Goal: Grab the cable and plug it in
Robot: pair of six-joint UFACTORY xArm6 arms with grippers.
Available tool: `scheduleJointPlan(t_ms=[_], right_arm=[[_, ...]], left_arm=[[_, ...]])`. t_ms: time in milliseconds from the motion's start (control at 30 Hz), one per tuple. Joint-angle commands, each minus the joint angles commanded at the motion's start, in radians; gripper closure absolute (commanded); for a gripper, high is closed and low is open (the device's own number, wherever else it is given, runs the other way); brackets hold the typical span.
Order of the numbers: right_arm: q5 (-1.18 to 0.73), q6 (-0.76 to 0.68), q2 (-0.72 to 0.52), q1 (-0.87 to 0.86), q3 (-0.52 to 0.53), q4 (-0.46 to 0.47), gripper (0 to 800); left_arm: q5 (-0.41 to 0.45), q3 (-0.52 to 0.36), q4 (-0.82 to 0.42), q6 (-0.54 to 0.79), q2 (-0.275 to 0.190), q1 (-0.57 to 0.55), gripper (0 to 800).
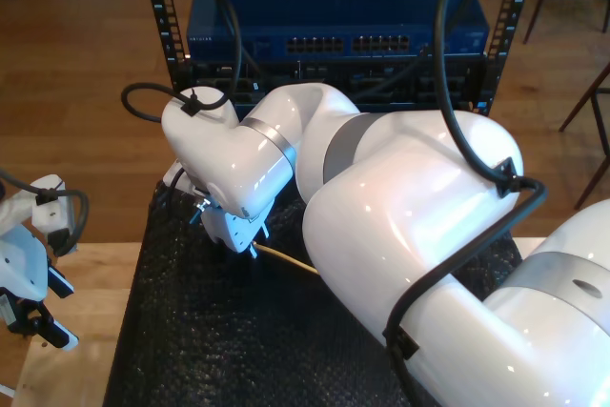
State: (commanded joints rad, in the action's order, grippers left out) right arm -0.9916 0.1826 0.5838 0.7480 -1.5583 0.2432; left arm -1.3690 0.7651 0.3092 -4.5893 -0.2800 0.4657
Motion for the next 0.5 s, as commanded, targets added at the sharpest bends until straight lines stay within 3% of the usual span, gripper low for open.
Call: scheduleJointPlan(t_ms=[500], right_arm=[[0.002,0.002,0.0,0.014,0.0,0.0,538]], left_arm=[[0.002,0.0,0.0,0.0,0.0,0.0,0]])
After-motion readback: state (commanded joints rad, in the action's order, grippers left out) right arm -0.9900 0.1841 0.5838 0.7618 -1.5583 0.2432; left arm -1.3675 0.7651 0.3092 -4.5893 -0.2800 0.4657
